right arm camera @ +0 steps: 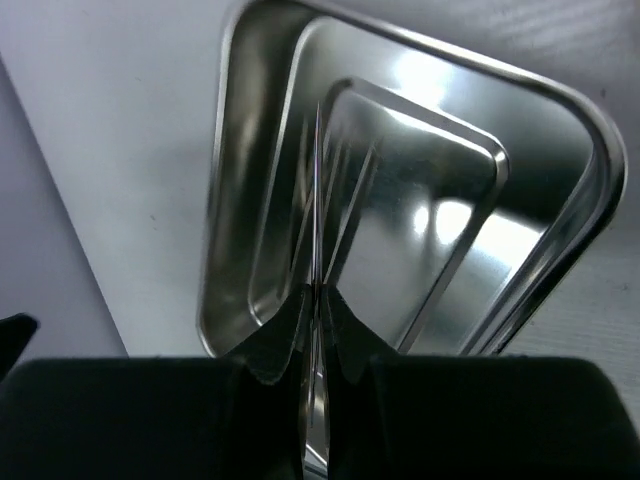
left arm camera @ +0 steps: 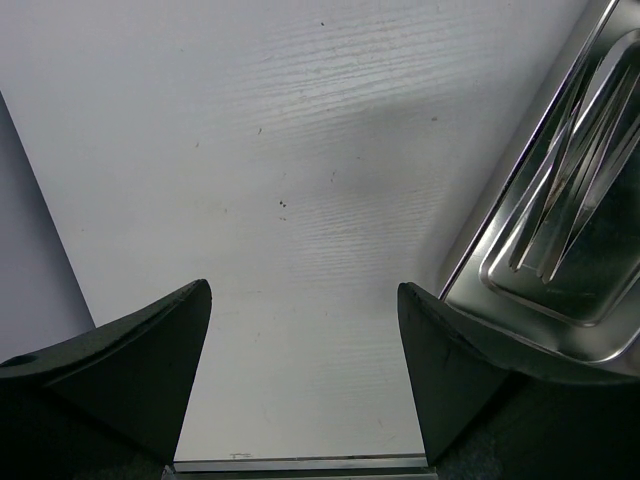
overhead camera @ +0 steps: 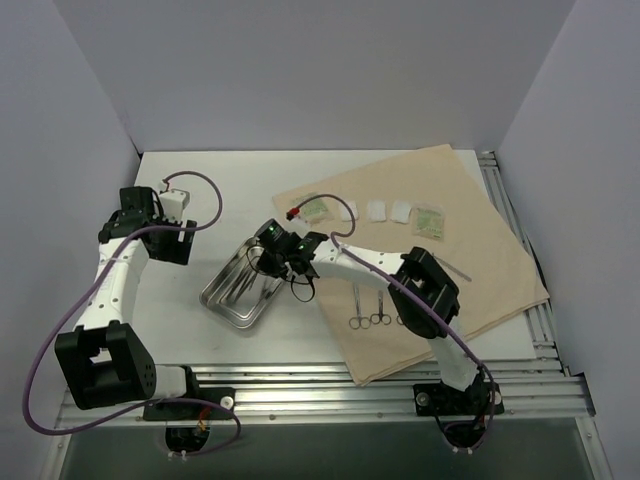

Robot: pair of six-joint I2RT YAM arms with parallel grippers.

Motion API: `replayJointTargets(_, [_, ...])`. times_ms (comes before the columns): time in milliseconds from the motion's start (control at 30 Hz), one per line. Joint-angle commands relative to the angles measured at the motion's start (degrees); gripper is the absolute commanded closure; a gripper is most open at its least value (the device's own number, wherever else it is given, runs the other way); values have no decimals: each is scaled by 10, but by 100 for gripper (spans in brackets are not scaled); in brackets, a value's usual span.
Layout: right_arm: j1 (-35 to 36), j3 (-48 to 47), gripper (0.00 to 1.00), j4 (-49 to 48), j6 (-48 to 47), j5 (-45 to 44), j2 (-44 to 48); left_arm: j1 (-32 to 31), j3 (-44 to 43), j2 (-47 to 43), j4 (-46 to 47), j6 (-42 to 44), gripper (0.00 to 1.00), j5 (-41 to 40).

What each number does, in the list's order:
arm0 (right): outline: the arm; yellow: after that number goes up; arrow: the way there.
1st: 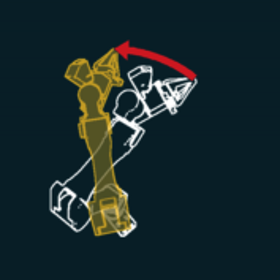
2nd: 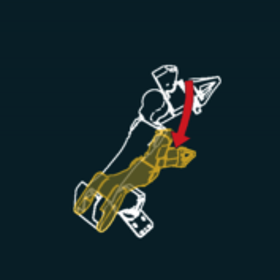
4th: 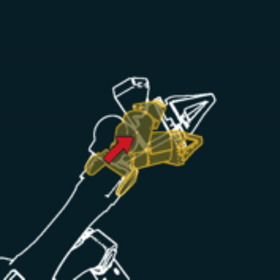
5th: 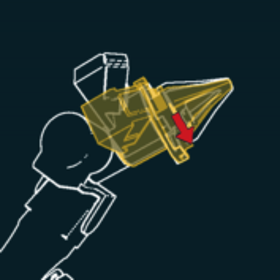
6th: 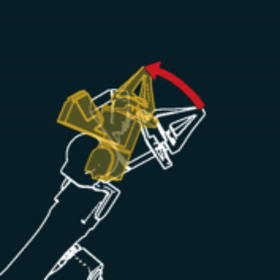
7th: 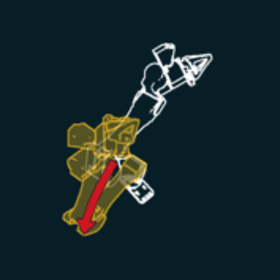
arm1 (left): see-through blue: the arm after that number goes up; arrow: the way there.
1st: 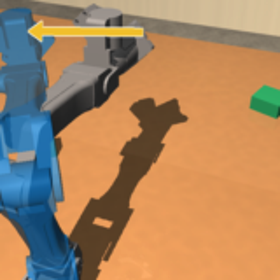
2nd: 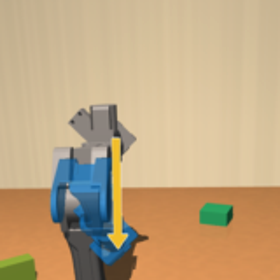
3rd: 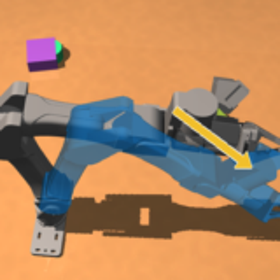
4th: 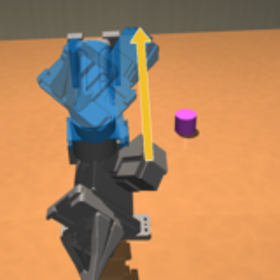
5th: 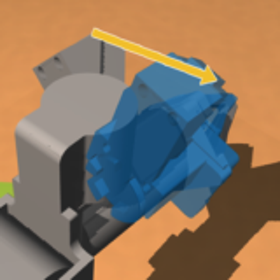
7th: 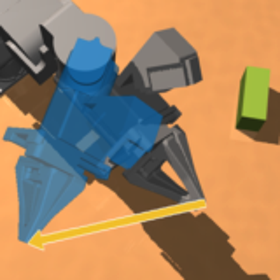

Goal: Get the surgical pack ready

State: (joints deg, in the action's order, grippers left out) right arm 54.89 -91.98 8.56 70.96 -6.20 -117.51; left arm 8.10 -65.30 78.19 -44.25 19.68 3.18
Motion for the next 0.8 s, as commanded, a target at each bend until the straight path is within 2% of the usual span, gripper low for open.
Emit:
replayJointTargets(0, [7,15,100,-22,98,39,-21,5,-2,-26,14,-3,15,1])
replayJointTargets(200, [55,-37,100,39,98,-35,-78,5,18,-44,26,10,15,0])
replayJointTargets(300, [61,-42,100,40,113,-27,-94,5,19,-42,26,11,15,-3])
replayJointTargets(533, [75,-45,100,102,158,-74,-101,5,20,-42,30,13,15,2])
replayJointTargets(767, [78,-68,100,124,169,-105,-113,5,23,-41,34,16,15,4])
